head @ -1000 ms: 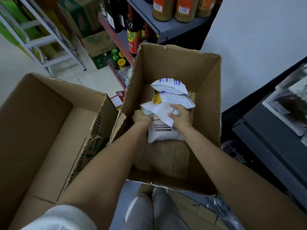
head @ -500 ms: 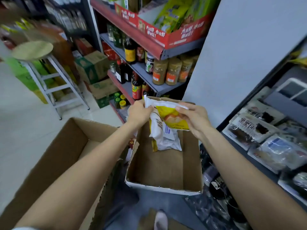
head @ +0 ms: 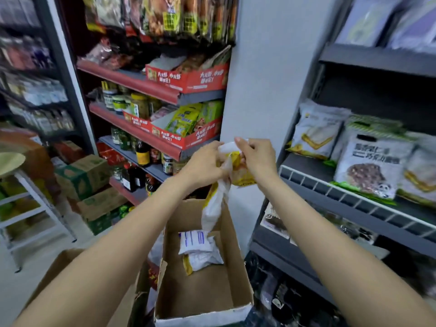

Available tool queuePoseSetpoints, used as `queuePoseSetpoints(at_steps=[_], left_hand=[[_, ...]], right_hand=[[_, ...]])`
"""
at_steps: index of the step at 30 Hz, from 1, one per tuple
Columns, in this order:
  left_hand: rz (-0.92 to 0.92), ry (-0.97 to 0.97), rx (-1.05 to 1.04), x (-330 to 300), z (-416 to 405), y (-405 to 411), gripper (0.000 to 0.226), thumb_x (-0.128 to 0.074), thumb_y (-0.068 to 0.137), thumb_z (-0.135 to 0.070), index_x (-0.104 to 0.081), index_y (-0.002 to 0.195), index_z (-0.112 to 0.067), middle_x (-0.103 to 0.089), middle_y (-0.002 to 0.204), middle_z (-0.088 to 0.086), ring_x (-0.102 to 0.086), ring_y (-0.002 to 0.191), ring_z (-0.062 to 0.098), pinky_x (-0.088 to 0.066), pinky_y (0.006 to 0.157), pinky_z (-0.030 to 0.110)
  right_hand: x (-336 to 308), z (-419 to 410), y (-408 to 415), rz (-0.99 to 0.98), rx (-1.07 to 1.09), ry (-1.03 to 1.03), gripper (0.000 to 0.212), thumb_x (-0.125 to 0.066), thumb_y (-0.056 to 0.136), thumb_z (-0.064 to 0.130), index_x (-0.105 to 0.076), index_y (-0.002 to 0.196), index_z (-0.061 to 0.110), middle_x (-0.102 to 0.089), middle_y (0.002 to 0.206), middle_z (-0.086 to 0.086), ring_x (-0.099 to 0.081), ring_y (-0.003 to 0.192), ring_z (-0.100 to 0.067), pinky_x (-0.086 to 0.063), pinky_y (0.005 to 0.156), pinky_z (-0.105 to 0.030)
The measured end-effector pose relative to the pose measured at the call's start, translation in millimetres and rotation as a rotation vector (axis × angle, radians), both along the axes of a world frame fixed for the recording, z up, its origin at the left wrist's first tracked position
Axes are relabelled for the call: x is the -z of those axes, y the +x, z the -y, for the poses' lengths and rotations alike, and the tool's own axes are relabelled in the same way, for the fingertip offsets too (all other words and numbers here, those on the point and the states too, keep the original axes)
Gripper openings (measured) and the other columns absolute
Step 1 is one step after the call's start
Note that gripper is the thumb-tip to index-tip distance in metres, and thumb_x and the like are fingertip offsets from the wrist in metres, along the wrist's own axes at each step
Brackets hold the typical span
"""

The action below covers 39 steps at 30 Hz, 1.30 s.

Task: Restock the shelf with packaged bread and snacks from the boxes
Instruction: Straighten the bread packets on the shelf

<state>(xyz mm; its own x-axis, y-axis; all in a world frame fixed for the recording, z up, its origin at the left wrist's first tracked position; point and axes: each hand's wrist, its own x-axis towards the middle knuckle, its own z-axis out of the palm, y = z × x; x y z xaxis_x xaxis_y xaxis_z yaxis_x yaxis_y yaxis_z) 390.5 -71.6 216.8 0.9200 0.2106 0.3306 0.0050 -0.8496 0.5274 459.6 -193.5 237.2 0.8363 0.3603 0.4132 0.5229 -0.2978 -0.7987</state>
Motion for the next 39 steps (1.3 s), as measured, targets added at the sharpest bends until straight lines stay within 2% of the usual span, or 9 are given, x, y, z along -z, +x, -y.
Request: queuePoseSetpoints(at_steps=[3, 6, 8, 13, 19, 22, 26, 32, 39], left_hand=[[0.073, 0.050, 0.005, -20.5, 15.5, 2.1, 0.019, -0.069, 0.077, -0.024, -0.064, 0.074, -0.006, -0.040, 0.076, -0.009, -0.039, 0.066, 0.010, -0.019, 0.054, 0.026], [0.157, 0.099, -0.028, -33.8, 25.2, 6.9, 0.023, -0.068, 0.079, -0.020, -0.055, 0.068, -0.005, -0.039, 0.074, 0.001, -0.042, 0.071, 0.019, -0.017, 0.058, 0.031], [0.196, 0.098, -0.044, -42.6, 32.0, 9.9, 0.030, -0.066, 0.081, -0.016, -0.044, 0.062, -0.008, -0.035, 0.069, 0.000, -0.042, 0.076, 0.024, -0.018, 0.058, 0.032], [0.309, -0.215, -0.072, -57.9, 38.4, 15.8, 0.036, -0.070, 0.077, -0.019, -0.043, 0.053, -0.015, -0.037, 0.062, -0.005, -0.037, 0.060, 0.014, -0.021, 0.054, 0.029], [0.256, -0.743, -0.037, -76.8, 56.3, 39.2, 0.049, -0.057, 0.083, -0.001, -0.061, 0.041, -0.025, -0.050, 0.039, -0.011, -0.043, 0.054, 0.018, -0.035, 0.061, 0.028], [0.181, -0.937, -0.079, -85.4, 71.1, 57.8, 0.039, -0.037, 0.097, -0.005, -0.051, 0.066, -0.023, -0.056, 0.060, -0.004, -0.052, 0.056, 0.014, -0.043, 0.061, 0.026], [0.237, -0.822, -0.085, -95.0, 86.0, 83.7, 0.021, -0.050, 0.084, -0.001, -0.054, 0.065, -0.009, -0.049, 0.069, 0.009, -0.044, 0.069, 0.020, -0.036, 0.063, 0.030], [0.323, -0.816, -0.188, -96.3, 90.9, 116.9, 0.012, -0.047, 0.080, -0.003, -0.045, 0.071, -0.011, -0.035, 0.062, 0.006, -0.029, 0.055, 0.017, -0.022, 0.053, 0.028], [0.312, -0.857, -0.281, -100.0, 90.2, 150.2, 0.030, -0.047, 0.082, -0.003, -0.033, 0.058, -0.015, -0.029, 0.056, 0.002, -0.024, 0.049, 0.018, -0.018, 0.049, 0.028]], right_hand=[[-16.3, 12.3, -0.7, 0.053, -0.007, 0.034, 0.051, -0.057, 0.092, 0.030, -0.040, 0.047, 0.013, -0.042, 0.047, -0.004, -0.037, 0.047, -0.014, -0.029, 0.052, -0.029], [-25.6, 33.3, 5.9, 0.055, -0.104, 0.117, 0.039, -0.057, 0.092, 0.029, -0.050, 0.056, 0.019, -0.046, 0.052, 0.002, -0.043, 0.054, -0.012, -0.035, 0.059, -0.029], [-26.8, 49.4, 10.2, -0.018, -0.168, 0.195, 0.008, -0.060, 0.091, 0.028, -0.064, 0.092, 0.022, -0.058, 0.074, 0.003, -0.055, 0.073, -0.012, -0.044, 0.070, -0.026], [-10.9, 84.8, 44.2, -0.210, 0.125, 0.150, 0.091, -0.071, 0.080, 0.040, -0.016, 0.149, 0.021, -0.024, 0.150, -0.006, -0.025, 0.139, -0.023, -0.030, 0.111, -0.041], [-21.7, 91.6, 64.9, -0.348, -0.079, 0.353, 0.054, -0.072, 0.079, 0.039, -0.050, 0.116, 0.007, -0.059, 0.123, -0.011, -0.056, 0.115, -0.025, -0.046, 0.098, -0.039], [-39.7, 103.3, 77.5, -0.292, -0.042, 0.436, 0.026, -0.068, 0.085, 0.017, -0.056, 0.106, 0.009, -0.065, 0.103, -0.007, -0.062, 0.086, -0.015, -0.052, 0.072, -0.025], [-63.6, 118.9, 107.2, -0.021, 0.152, 0.213, 0.016, -0.069, 0.084, 0.019, -0.059, 0.087, 0.008, -0.067, 0.092, -0.013, -0.065, 0.085, -0.029, -0.053, 0.073, -0.038], [-98.1, 129.3, 143.3, 0.350, 0.413, -0.476, 0.054, -0.059, 0.089, 0.037, -0.041, 0.136, 0.017, -0.057, 0.127, -0.019, -0.051, 0.119, -0.036, -0.034, 0.100, -0.042], [-76.8, 105.5, 191.1, 0.587, 0.364, -0.941, 0.042, -0.057, 0.090, 0.029, -0.045, 0.130, 0.022, -0.054, 0.131, -0.010, -0.048, 0.124, -0.028, -0.032, 0.099, -0.037]])
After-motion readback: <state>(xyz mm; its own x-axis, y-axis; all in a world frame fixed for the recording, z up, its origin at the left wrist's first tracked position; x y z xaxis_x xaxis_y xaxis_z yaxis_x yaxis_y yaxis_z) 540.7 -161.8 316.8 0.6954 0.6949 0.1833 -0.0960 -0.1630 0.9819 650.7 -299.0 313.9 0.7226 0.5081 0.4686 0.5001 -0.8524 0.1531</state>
